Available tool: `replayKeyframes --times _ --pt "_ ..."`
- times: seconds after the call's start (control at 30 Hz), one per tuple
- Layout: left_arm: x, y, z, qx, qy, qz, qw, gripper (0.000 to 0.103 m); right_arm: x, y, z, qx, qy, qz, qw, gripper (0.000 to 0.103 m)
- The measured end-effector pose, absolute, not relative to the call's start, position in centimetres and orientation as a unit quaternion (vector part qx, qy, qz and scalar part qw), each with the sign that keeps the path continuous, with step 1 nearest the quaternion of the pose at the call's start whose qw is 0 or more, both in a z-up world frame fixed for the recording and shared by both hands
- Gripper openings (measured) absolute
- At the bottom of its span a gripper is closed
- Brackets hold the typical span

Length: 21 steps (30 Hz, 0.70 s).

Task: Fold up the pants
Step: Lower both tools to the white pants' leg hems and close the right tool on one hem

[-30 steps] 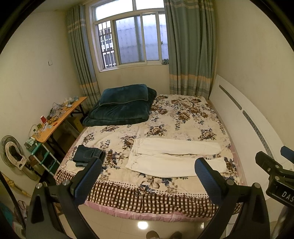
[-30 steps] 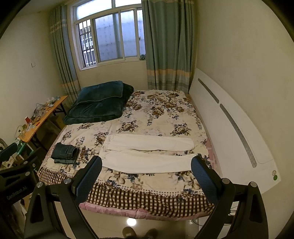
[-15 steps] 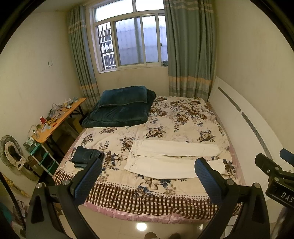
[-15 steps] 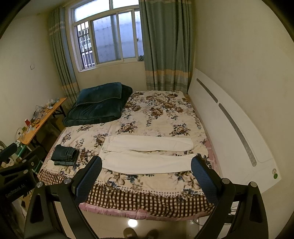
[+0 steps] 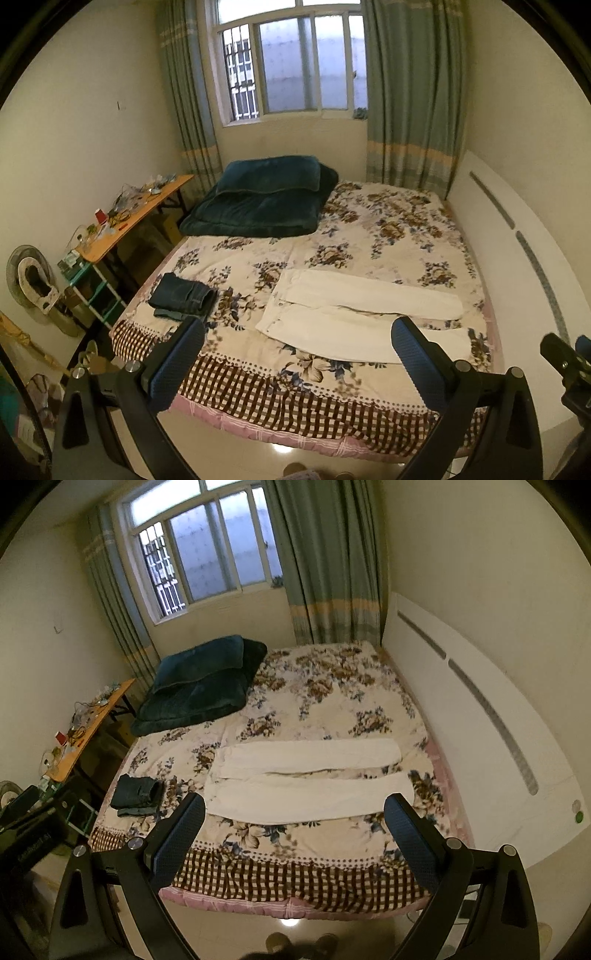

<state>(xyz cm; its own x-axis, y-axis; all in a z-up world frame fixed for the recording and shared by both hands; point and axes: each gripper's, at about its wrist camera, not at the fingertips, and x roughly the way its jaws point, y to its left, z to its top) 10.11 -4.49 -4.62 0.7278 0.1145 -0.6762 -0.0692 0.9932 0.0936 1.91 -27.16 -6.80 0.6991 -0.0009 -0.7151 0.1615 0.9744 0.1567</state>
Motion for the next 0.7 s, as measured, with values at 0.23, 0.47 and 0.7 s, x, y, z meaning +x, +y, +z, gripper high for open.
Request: replayKeyframes --times 0.23,0.47,0.7 --pt "17.2 -5.7 -11.3 0.051 0.420 0.056 0.905 0.103 9.1 -31.0 -14.4 0.115 0.426 -0.075 0.894 0.099" --pt "30.1 -8.4 -20.3 0.088 0.483 0.035 0.871 0.103 20.5 -35.0 -23.7 0.127 0.479 -0.104 0.862 0.099" --pt "43.6 -9.9 -30.1 0.129 0.529 0.004 0.839 0.103 36.4 -37.9 -36.0 0.119 0.570 -0.092 0.808 0.099"
